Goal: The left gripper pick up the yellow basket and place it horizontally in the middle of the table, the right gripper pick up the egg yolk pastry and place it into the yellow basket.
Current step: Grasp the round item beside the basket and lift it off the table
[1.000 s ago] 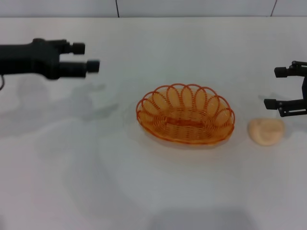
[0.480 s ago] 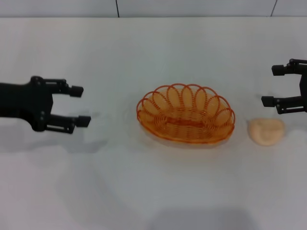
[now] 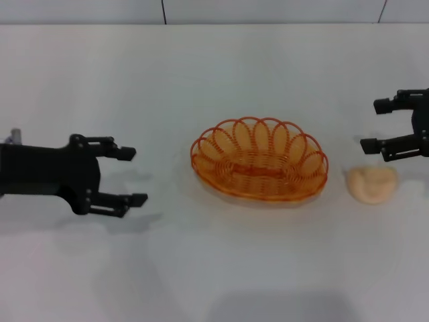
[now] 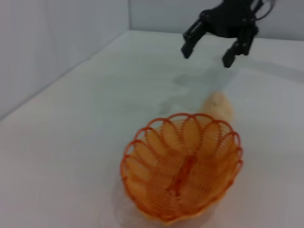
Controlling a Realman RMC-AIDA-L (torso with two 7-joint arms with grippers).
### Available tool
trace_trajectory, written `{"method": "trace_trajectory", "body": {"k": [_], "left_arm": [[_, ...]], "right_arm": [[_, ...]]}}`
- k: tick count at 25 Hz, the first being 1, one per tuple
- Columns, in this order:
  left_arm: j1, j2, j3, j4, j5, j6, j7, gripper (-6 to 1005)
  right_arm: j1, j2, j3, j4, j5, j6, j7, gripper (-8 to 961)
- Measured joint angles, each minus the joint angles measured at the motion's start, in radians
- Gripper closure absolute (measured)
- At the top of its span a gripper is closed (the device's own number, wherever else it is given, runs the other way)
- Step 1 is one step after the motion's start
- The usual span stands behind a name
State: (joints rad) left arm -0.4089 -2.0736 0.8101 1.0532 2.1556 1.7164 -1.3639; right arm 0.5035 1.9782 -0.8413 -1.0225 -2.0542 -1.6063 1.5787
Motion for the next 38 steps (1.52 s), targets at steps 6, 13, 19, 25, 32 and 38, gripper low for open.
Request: {"method": "trace_trajectory", "body": {"k": [6, 13, 19, 25, 32, 38], "left_arm": [[-0.002, -0.001, 0.092, -0.002, 0.008, -0.008, -0.023, 185], [-0.003, -0.004, 0.142, 0.001, 0.0, -0.028, -0.016, 185], [0.003, -0.007, 0.258, 0.031, -0.049, -0.105, -0.008, 185], [0.081, -0.011, 0.38, 0.094, -0.094, -0.238, -0.005, 185], [0.108, -0.013, 0.457, 0.068, -0.145, -0.318, 0.04, 185], [0.109, -0.013, 0.505, 0.058, -0.169, -0.32, 0.058, 185]], "right_arm": [[0.076, -0.032, -0.055, -0.019, -0.107, -0.041, 0.156, 93], [0.177, -0.041, -0.087, -0.016, -0.275, -0.088, 0.279, 94], [0.21, -0.037, -0.107, 0.025, -0.345, -0.09, 0.307, 96], [0.236, -0.029, -0.108, 0.064, -0.383, -0.07, 0.316, 96], [0.247, -0.024, -0.108, 0.072, -0.387, -0.05, 0.317, 97], [0.267, -0.027, -0.111, 0.102, -0.409, -0.045, 0.319, 97]]}}
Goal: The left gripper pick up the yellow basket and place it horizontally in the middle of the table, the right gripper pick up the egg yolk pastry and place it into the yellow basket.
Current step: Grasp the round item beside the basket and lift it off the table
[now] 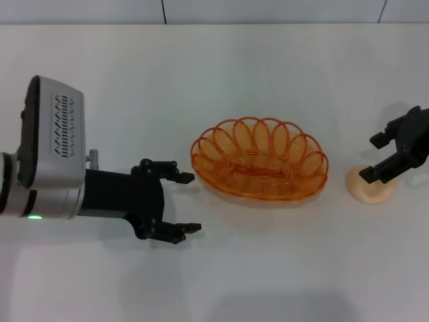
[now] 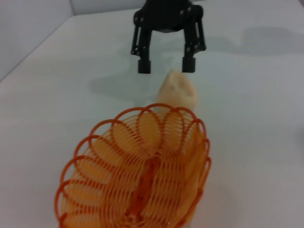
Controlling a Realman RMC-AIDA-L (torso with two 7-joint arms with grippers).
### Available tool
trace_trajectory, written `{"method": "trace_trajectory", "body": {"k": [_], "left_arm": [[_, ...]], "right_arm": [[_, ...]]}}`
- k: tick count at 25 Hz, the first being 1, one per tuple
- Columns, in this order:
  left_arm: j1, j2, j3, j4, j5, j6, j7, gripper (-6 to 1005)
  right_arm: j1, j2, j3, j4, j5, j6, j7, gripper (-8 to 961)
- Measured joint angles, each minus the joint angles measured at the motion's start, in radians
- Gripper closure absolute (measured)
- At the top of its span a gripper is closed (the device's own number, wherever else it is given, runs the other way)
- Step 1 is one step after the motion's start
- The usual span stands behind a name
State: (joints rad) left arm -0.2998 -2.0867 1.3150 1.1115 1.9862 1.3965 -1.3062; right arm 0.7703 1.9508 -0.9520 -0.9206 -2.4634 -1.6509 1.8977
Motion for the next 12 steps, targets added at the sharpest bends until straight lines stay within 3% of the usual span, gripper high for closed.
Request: {"method": "trace_trajectory", "body": {"k": [5, 12], "left_arm": [[0.006, 0.0, 0.012, 0.004, -0.005, 0.0, -0.001, 185], [0.007, 0.002, 0.016, 0.009, -0.006, -0.001, -0.002, 185]], "right_arm": [[0.001, 0.003, -0.007, 0.002, -0.005, 0.01, -0.008, 97], [-0.005, 0.004, -0.025, 0.027, -0.012, 0.032, -0.009, 289]]}}
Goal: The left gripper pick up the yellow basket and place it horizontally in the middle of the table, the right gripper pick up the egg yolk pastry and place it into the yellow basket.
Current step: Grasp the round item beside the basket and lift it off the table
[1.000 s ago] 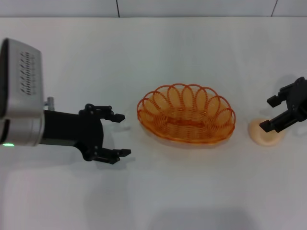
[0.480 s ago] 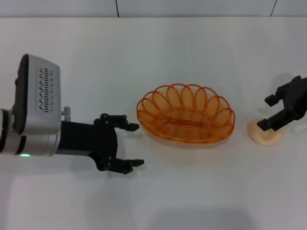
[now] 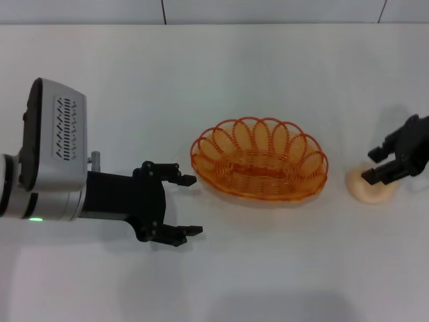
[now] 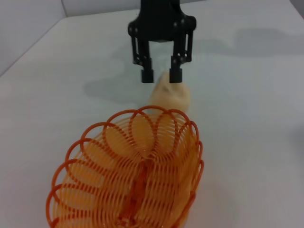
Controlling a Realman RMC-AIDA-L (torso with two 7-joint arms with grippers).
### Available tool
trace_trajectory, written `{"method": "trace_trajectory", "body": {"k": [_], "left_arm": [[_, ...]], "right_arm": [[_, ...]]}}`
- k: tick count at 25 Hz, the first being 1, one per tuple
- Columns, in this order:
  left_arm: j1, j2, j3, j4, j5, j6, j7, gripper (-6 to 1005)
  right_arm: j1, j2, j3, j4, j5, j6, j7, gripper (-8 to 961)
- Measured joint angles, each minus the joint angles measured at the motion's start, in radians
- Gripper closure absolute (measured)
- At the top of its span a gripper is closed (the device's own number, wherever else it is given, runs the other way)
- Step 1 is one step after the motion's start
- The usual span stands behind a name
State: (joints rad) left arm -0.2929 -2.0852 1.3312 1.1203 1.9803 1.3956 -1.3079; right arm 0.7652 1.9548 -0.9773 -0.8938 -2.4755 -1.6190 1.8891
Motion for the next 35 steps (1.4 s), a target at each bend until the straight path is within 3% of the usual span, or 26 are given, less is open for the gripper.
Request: {"method": "trace_trajectory", "body": {"k": [8, 19, 22, 28, 35], "left_arm": [[0.002, 0.001, 0.0, 0.012, 0.0, -0.001, -0.003, 185], [0.006, 0.001, 0.002, 0.014, 0.004, -0.001, -0.005, 185], [0.006, 0.001, 0.002, 0.015, 0.003, -0.001, -0.005, 185], [0.008, 0.001, 0.001, 0.015, 0.004, -0.001, -0.005, 185], [0.015, 0.002, -0.007, 0.019, 0.003, -0.001, -0.008, 185]], "right_arm": [[0.007, 0.017, -0.022, 0.016, -0.035, 0.035, 0.0, 615], [0.008, 0.018, -0.033, 0.016, -0.046, 0.04, -0.004, 717], [0.008, 0.018, -0.034, 0.016, -0.046, 0.038, -0.004, 905], [0.002, 0.015, -0.029, -0.012, -0.042, 0.007, -0.003, 912], [0.004, 0.015, -0.001, -0.185, -0.032, -0.121, 0.07, 914]]}}
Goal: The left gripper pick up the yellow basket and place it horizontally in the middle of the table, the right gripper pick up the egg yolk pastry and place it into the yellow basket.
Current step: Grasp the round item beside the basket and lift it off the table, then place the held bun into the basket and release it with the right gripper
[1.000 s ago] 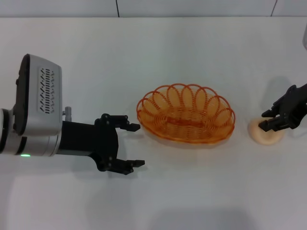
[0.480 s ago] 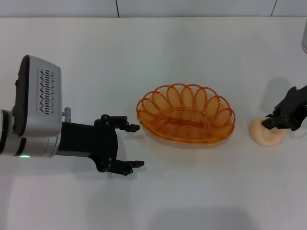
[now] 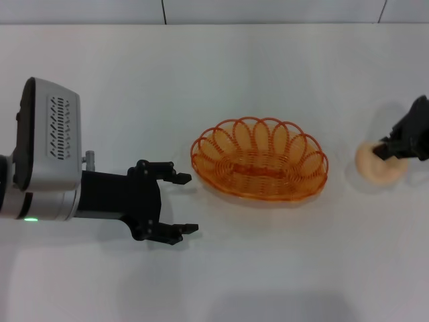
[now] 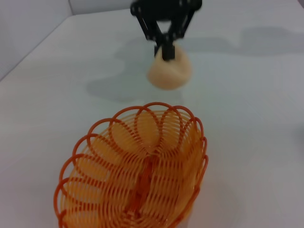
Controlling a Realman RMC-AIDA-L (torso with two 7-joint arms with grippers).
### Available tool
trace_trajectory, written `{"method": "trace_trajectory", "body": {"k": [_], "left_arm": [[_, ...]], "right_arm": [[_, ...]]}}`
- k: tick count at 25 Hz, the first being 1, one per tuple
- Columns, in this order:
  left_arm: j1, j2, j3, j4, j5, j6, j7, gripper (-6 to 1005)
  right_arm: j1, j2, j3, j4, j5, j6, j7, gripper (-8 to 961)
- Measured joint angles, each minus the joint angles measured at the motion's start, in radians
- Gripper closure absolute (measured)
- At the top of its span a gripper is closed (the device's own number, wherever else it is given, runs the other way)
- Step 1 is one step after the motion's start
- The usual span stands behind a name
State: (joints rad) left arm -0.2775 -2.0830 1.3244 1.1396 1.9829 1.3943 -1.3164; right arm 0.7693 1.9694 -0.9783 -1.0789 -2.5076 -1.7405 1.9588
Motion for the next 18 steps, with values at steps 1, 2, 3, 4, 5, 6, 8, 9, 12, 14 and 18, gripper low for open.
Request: {"method": "trace_trajectory", "body": {"k": [1, 2, 3, 4, 5, 6, 8, 9, 12, 14, 18], "left_arm": [[0.0, 0.0, 0.0, 0.0, 0.0, 0.0, -0.005, 185], [0.0, 0.001, 0.0, 0.001, 0.0, 0.0, -0.01, 185], [0.0, 0.001, 0.0, 0.002, 0.0, 0.001, -0.017, 185], [0.0, 0.002, -0.001, 0.004, -0.001, 0.001, -0.022, 185], [0.0, 0.002, -0.001, 0.006, -0.002, 0.002, -0.026, 185], [0.001, 0.002, -0.001, 0.01, -0.003, 0.002, -0.033, 185], [0.006, 0.002, -0.002, 0.021, -0.003, 0.003, -0.054, 185], [0.013, 0.002, -0.002, 0.031, -0.003, 0.003, -0.061, 185], [0.043, 0.0, -0.004, 0.07, -0.004, 0.001, -0.072, 185], [0.065, -0.001, -0.005, 0.094, -0.01, 0.0, -0.073, 185], [0.079, -0.001, -0.009, 0.102, -0.017, -0.008, -0.074, 185]], "right_arm": [[0.002, 0.005, 0.006, -0.022, 0.0, -0.015, 0.006, 914], [0.003, 0.009, 0.011, -0.041, 0.001, -0.022, 0.012, 913], [0.006, 0.016, 0.016, -0.067, 0.002, -0.032, 0.02, 913], [0.009, 0.024, 0.017, -0.087, 0.006, -0.041, 0.027, 913], [0.013, 0.03, 0.017, -0.1, 0.01, -0.046, 0.033, 913], [0.017, 0.034, 0.016, -0.108, 0.015, -0.05, 0.038, 914], [0.035, 0.041, 0.003, -0.113, 0.03, -0.056, 0.059, 914], [0.045, 0.042, -0.006, -0.111, 0.039, -0.056, 0.069, 914], [0.064, 0.044, -0.03, -0.103, 0.072, -0.05, 0.089, 915], [0.072, 0.045, -0.044, -0.101, 0.1, -0.041, 0.094, 916], [0.078, 0.047, -0.092, -0.097, 0.15, 0.004, 0.114, 902]]}}
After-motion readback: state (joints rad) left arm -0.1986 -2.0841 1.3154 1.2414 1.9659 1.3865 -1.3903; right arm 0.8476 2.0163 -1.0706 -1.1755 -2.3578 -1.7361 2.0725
